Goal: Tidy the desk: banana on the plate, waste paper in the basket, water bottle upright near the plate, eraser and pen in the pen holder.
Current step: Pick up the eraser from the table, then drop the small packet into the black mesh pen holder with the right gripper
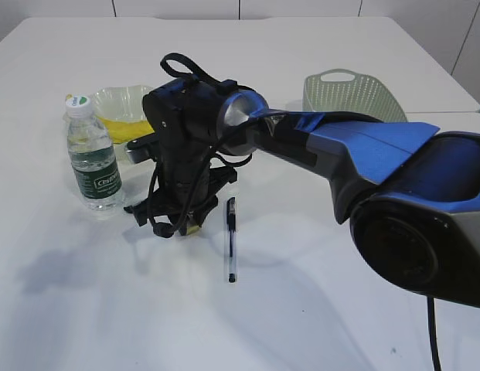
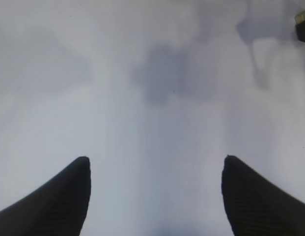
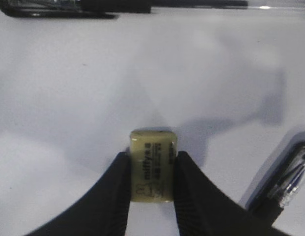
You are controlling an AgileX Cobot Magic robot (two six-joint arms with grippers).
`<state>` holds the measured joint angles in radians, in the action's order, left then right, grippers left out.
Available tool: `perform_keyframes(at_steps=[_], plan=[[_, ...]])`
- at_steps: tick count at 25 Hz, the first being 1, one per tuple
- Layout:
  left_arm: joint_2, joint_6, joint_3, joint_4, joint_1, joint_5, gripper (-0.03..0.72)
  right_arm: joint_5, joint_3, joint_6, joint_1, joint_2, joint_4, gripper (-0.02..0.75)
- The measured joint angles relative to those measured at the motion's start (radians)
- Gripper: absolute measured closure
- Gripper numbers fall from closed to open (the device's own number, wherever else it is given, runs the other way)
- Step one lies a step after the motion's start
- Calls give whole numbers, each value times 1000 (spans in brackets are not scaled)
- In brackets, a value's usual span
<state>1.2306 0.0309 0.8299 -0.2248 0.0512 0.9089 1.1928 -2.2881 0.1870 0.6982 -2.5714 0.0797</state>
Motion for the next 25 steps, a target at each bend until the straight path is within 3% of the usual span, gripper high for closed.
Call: perform_keyframes(at_steps=[25], plan=[[0, 0, 0, -30, 0, 4, 97, 36, 17, 2, 0, 169, 74, 530]])
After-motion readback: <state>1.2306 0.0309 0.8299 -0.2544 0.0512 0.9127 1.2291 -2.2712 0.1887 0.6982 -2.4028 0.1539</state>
